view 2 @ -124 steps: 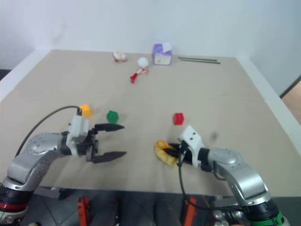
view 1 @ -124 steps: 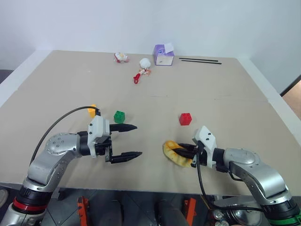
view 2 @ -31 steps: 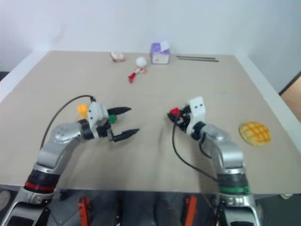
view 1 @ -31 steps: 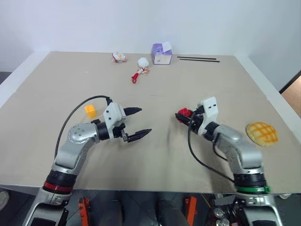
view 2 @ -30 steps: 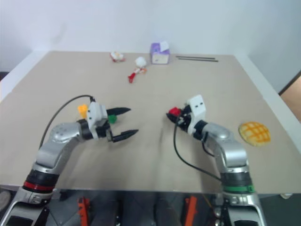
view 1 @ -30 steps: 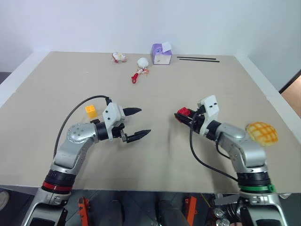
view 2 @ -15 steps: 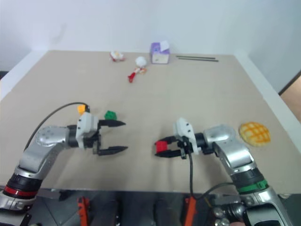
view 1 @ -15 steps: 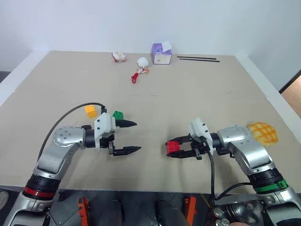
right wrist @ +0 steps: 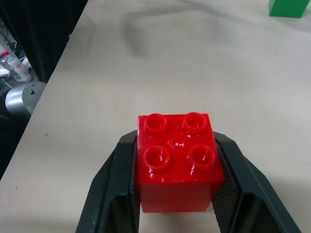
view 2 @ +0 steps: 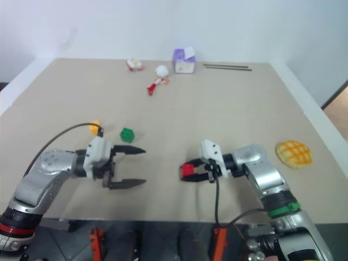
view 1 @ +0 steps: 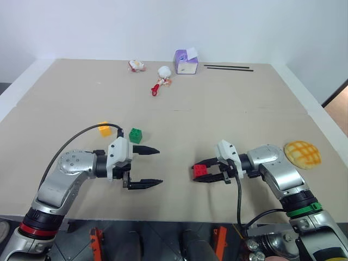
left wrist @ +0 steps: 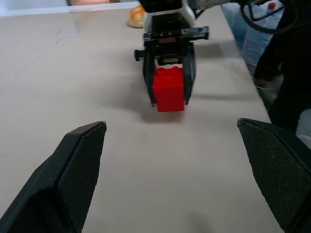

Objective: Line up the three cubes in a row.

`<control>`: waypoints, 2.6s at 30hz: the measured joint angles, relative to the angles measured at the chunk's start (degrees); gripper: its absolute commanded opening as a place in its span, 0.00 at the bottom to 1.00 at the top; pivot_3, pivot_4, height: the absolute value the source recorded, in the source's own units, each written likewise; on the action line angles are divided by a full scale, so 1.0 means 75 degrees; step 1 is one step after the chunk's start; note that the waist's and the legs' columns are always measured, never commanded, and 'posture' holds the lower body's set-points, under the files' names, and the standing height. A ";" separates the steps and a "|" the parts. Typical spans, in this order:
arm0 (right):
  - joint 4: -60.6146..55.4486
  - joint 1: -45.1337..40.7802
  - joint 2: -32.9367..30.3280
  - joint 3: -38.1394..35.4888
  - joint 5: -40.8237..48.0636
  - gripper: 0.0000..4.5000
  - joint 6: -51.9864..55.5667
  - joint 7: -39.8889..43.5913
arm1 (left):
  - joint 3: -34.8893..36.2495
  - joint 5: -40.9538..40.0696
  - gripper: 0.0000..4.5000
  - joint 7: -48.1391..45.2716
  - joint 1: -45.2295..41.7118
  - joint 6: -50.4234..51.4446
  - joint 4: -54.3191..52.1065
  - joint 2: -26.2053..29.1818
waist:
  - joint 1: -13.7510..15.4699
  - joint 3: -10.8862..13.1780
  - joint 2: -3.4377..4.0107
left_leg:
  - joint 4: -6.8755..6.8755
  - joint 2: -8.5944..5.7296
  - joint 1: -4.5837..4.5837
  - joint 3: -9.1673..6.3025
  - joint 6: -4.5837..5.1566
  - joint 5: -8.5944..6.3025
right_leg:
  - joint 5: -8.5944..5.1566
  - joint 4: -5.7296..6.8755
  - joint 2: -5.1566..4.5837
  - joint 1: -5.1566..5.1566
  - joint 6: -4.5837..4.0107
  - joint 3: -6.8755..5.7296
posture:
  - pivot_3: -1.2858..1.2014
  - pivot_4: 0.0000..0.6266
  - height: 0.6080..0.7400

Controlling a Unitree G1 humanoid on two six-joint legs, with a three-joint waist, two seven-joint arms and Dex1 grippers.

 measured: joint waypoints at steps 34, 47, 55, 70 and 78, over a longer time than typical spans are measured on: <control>-0.2366 -0.0732 0.0838 -0.1688 0.1987 0.99 0.2977 -0.2827 | 0.1796 0.1061 1.00 0.4739 0.0266 0.0893 0.0379 -0.1154 | 0.0001 -0.0003 -0.0005 | 0.0006 -0.0001 0.0010 -0.0004 -0.0001 0.0000 | 0.0005 0.0011 0.0000 0.0015 0.0010 0.0001 | 0.52 0.24 1.00; -0.2419 -0.0867 0.1040 -0.1316 0.1659 0.99 0.2966 -0.3327 | 0.0815 0.2159 1.00 0.6870 0.0425 0.1088 0.0789 -0.3122 | 0.0017 -0.0003 -0.0012 | 0.0012 -0.0005 0.0007 -0.0007 -0.0001 0.0001 | 0.0019 0.0007 0.0003 0.0013 0.0013 0.0001 | 0.52 0.24 1.00; -0.2418 -0.0903 0.1066 -0.1261 0.1651 0.99 0.2966 -0.3333 | 0.0769 0.2569 1.00 0.7257 -0.0061 0.0776 0.1765 -0.3441 | 0.0013 -0.0003 -0.0012 | 0.0010 -0.0007 0.0001 -0.0006 -0.0002 0.0001 | 0.0032 0.0005 0.0002 0.0010 0.0047 0.0004 | 0.52 0.24 1.00; -0.2418 -0.0898 0.1070 -0.1262 0.1657 1.00 0.2953 -0.3438 | 0.0615 0.2610 0.31 0.7037 -0.0340 0.0429 0.2262 -0.3583 | 0.0006 -0.0003 -0.0012 | 0.0010 -0.0007 0.0000 -0.0007 -0.0002 0.0001 | 0.0033 0.0005 0.0002 0.0010 0.0047 0.0003 | 0.52 0.24 1.00; -0.2687 0.0028 0.0116 -0.1435 0.2038 1.00 0.2678 -0.2261 | 0.0348 0.0979 0.31 0.3298 0.0027 0.0232 0.1109 -0.1945 | 0.0006 -0.0003 -0.0012 | 0.0000 -0.0007 -0.0004 -0.0004 -0.0013 -0.0007 | -0.0006 0.0004 -0.0004 0.0004 0.0011 0.0002 | 0.52 0.24 1.00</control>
